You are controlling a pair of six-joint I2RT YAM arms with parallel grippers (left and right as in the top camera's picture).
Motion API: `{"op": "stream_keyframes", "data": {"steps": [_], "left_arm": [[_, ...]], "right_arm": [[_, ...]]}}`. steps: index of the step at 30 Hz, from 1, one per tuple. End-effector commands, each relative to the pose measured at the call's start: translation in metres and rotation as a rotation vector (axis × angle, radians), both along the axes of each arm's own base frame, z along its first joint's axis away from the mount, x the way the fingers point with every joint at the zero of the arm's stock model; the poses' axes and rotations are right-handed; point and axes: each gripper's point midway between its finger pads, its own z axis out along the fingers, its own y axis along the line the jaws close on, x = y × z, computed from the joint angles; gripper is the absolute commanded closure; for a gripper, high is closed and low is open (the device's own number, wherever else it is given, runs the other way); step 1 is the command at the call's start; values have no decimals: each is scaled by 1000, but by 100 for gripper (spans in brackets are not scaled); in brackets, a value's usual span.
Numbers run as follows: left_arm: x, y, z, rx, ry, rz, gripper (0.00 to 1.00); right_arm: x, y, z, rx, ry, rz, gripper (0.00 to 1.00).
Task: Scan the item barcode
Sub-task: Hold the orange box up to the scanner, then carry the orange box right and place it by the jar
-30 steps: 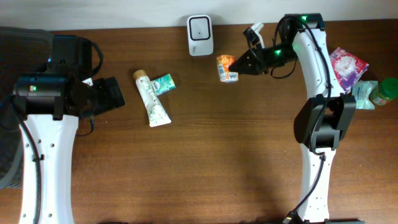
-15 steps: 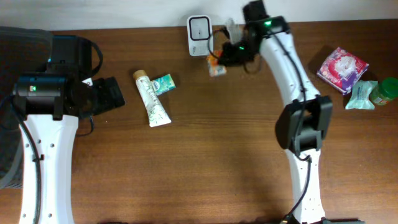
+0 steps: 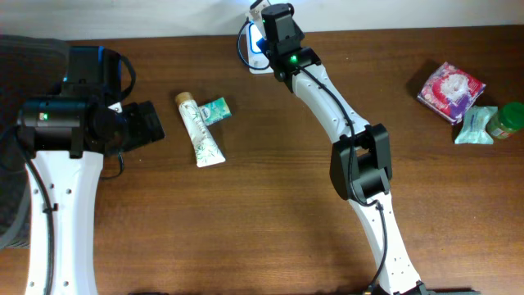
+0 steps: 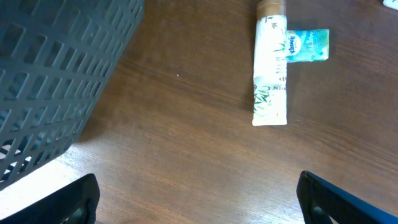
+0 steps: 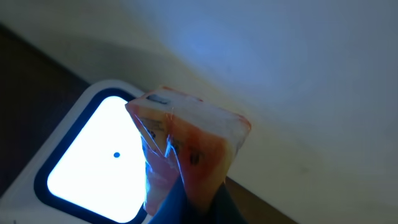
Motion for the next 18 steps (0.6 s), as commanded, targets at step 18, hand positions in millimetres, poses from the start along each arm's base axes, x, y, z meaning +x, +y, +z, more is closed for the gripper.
{"op": "stream_keyframes", "data": {"steps": [18], "left_arm": [[-2, 2, 5, -2, -18, 17, 1]], "right_arm": [[-199, -475, -23, 254, 544, -1203, 61]]}}
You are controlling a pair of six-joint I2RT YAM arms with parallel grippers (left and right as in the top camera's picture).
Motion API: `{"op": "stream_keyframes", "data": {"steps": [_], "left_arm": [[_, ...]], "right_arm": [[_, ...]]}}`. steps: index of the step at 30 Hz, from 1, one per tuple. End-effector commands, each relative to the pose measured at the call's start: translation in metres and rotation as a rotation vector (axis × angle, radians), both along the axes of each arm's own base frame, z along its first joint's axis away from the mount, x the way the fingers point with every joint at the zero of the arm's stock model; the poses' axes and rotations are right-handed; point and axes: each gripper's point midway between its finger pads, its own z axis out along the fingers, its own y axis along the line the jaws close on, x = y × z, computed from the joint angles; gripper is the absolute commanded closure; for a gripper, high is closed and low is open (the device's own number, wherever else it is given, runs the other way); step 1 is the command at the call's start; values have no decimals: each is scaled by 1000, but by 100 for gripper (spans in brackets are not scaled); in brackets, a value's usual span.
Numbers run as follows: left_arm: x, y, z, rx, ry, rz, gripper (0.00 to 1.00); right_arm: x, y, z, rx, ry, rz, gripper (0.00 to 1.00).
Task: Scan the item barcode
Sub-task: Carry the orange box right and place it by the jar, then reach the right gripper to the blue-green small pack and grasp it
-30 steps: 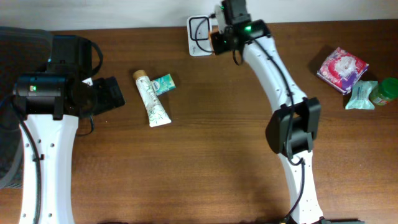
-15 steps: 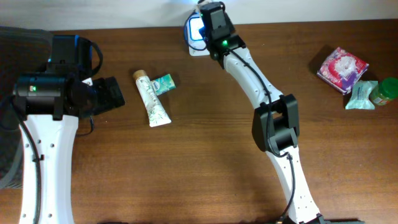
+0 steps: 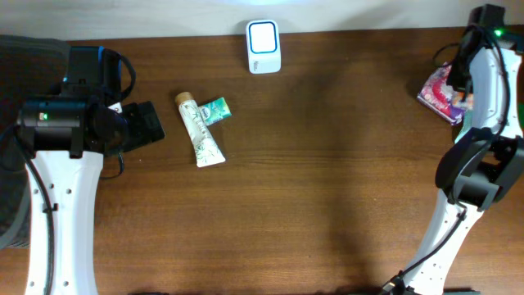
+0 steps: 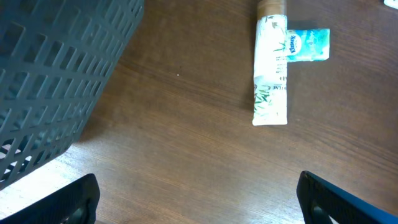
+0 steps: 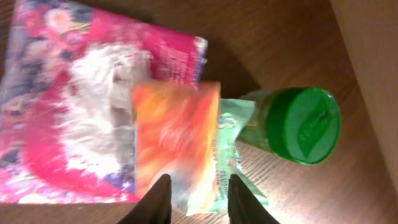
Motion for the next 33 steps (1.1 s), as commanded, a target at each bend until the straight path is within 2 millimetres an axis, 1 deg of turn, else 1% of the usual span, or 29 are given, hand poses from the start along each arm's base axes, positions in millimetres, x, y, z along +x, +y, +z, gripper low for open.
{"op": "stream_keyframes", "data": {"steps": [1, 2, 3, 4, 5, 6, 7, 8, 9, 10, 11, 12, 13, 14, 15, 16, 17, 19, 20, 21, 22, 23, 26, 27, 28, 29, 30, 32, 33], "left_arm": [[-1, 2, 5, -1, -19, 16, 1], [-1, 2, 5, -1, -20, 16, 1], [-1, 2, 5, -1, -20, 16, 1], [-1, 2, 5, -1, -19, 16, 1], [-1, 2, 5, -1, -19, 16, 1], [-1, 2, 5, -1, -19, 16, 1], [-1, 2, 5, -1, -20, 16, 1], [-1, 2, 5, -1, -19, 16, 1], [-1, 2, 5, -1, -19, 16, 1], [-1, 2, 5, -1, -20, 16, 1], [-1, 2, 5, -1, -20, 16, 1], [-1, 2, 5, -1, -20, 16, 1], [-1, 2, 5, -1, -19, 16, 1], [-1, 2, 5, -1, -20, 16, 1], [-1, 2, 5, -1, -19, 16, 1], [-1, 2, 5, -1, -20, 16, 1], [-1, 2, 5, -1, -19, 16, 1], [-1, 2, 5, -1, -20, 16, 1], [-1, 2, 5, -1, -20, 16, 1], [-1, 2, 5, -1, -19, 16, 1], [-1, 2, 5, -1, -19, 16, 1], [-1, 2, 5, -1, -19, 16, 1], [-1, 2, 5, -1, -19, 16, 1], [-1, 2, 5, -1, -19, 16, 1], [-1, 2, 5, -1, -19, 16, 1], [-1, 2, 5, -1, -20, 16, 1], [-1, 2, 5, -1, -20, 16, 1], [-1, 2, 5, -1, -20, 16, 1], [-1, 2, 5, -1, -20, 16, 1]], "right_arm": [[-7, -5, 3, 7, -6, -37, 48], [-7, -3, 4, 11, -8, -35, 13], [-4, 3, 12, 7, -21, -22, 10], [1, 10, 19, 14, -44, -6, 9], [14, 35, 30, 82, -101, 56, 8], [29, 74, 42, 209, -173, 148, 7], [45, 123, 53, 382, -255, 260, 5], [60, 178, 65, 576, -333, 390, 5], [75, 256, 86, 829, -428, 590, 5], [80, 299, 96, 919, -460, 692, 5], [90, 364, 101, 937, -490, 818, 7], [94, 396, 101, 907, -503, 881, 7], [97, 436, 95, 846, -508, 941, 7], [98, 467, 88, 797, -509, 979, 6], [96, 504, 76, 757, -510, 1026, 9], [94, 531, 65, 730, -510, 1058, 11], [93, 555, 47, 680, -503, 1071, 17], [88, 587, 10, 661, -470, 1100, 18], [84, 598, -4, 666, -452, 1113, 23], [78, 612, -30, 674, -416, 1127, 39], [74, 619, -44, 678, -397, 1135, 52], [68, 627, -63, 681, -370, 1143, 55], [57, 635, -83, 687, -322, 1151, 65], [50, 632, -89, 687, -280, 1141, 86], [44, 628, -91, 686, -240, 1130, 92], [35, 619, -91, 682, -187, 1110, 92], [25, 607, -83, 674, -135, 1087, 93], [-9, 585, -57, 670, -4, 1047, 92], [-27, 574, -41, 668, 54, 1029, 84]]}}
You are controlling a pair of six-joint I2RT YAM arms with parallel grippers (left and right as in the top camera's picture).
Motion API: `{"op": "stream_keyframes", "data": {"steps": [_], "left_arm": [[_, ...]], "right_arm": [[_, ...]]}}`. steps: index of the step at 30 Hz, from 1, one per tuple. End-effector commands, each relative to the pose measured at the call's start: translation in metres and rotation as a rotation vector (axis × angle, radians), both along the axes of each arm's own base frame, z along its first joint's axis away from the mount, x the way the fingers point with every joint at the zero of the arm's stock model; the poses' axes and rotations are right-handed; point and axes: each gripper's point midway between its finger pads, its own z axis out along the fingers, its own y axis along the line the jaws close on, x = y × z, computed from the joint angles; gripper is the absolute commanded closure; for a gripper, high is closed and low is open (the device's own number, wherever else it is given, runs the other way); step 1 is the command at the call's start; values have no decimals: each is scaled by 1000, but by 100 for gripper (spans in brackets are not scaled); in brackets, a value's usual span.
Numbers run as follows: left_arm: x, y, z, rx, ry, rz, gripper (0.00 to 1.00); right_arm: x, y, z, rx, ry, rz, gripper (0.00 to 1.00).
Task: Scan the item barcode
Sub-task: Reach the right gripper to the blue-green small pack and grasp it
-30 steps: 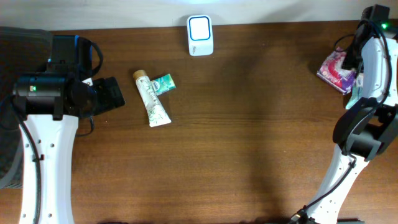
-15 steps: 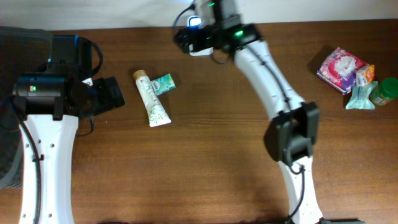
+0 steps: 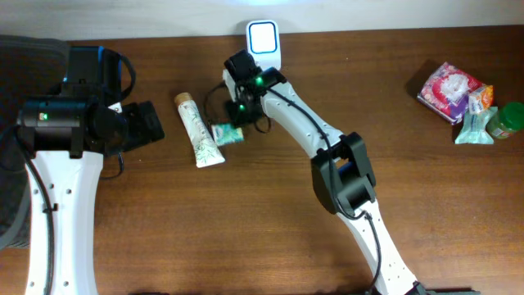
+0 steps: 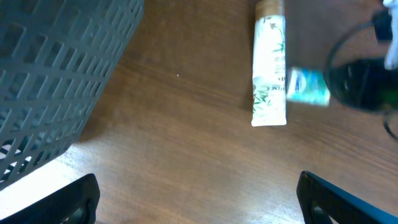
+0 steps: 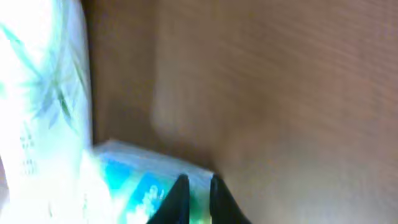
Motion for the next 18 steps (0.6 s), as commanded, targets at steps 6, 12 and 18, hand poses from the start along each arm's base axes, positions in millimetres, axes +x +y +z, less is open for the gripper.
{"op": "stream_keyframes", "data": {"steps": [6, 12, 18], "left_arm": [[-2, 2, 5, -2, -18, 17, 1], [-2, 2, 5, -2, -18, 17, 1], [-2, 2, 5, -2, -18, 17, 1]], "right_arm": [[-31, -17, 93, -80, -225, 541, 20], [-24, 27, 16, 96, -214, 681, 22], [-90, -22, 33, 4, 196, 477, 46]]}}
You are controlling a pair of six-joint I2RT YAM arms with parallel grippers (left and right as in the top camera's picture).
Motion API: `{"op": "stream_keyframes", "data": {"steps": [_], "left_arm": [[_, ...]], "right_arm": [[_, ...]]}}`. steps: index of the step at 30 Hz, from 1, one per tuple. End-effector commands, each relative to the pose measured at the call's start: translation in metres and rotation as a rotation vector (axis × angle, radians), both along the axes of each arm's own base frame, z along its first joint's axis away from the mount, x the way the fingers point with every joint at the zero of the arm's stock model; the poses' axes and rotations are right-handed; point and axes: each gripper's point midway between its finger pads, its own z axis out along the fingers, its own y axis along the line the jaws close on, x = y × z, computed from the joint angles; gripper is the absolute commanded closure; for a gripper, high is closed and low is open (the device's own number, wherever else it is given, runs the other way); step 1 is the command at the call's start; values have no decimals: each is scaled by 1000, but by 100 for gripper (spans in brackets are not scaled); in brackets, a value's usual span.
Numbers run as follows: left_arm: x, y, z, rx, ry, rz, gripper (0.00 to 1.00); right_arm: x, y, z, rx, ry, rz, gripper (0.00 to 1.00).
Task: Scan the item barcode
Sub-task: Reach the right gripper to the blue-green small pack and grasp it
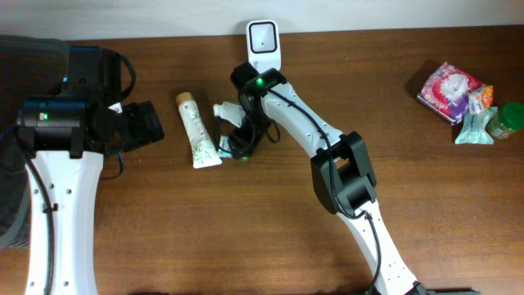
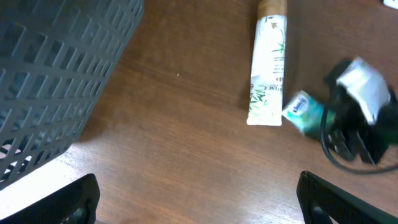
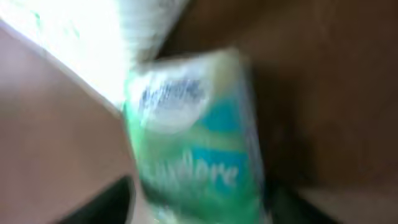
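Observation:
The teal tissue packet (image 1: 222, 145) lies tilted by the lower end of the white toothpaste tube (image 1: 199, 131). In the right wrist view the packet (image 3: 193, 137) is blurred and fills the gap between the two dark fingers. My right gripper (image 1: 232, 139) is shut on it. The left wrist view shows the same packet (image 2: 300, 112) right of the tube (image 2: 267, 68). The white scanner (image 1: 263, 37) stands at the back edge, its window lit. Well left of the tube, my left gripper (image 2: 199, 205) hangs open over bare table.
A dark mesh basket (image 2: 56, 81) stands at the far left. At the far right lie a pink pack (image 1: 449, 88), an orange packet (image 1: 483, 97) and a green-lidded bottle (image 1: 509, 119). The right arm's cable loops near the tissue packet.
The right gripper has come nearer along the tube, and its fingers now stand wider, either side of the teal packet. The packet has shifted and tilted. The tube has been nudged slightly. The left arm is unmoved.
My right gripper first held an orange packet over the lit scanner. It then carried that packet above the pile at the far right. Later the orange packet lay on that pile and the gripper was at the teal packet by the tube, which it now grips.

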Motion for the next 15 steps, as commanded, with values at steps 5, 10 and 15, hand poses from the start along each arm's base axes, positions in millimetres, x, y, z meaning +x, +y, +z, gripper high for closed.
{"op": "stream_keyframes", "data": {"steps": [5, 10, 15], "left_arm": [[-1, 2, 5, -1, -19, 16, 1], [-1, 2, 5, -1, -19, 16, 1], [-1, 2, 5, -1, -19, 16, 1]], "right_arm": [[32, -19, 72, -68, -121, -293, 37], [16, -12, 16, -27, 133, -446, 45], [1, -7, -42, -3, 231, -545, 61]]}}
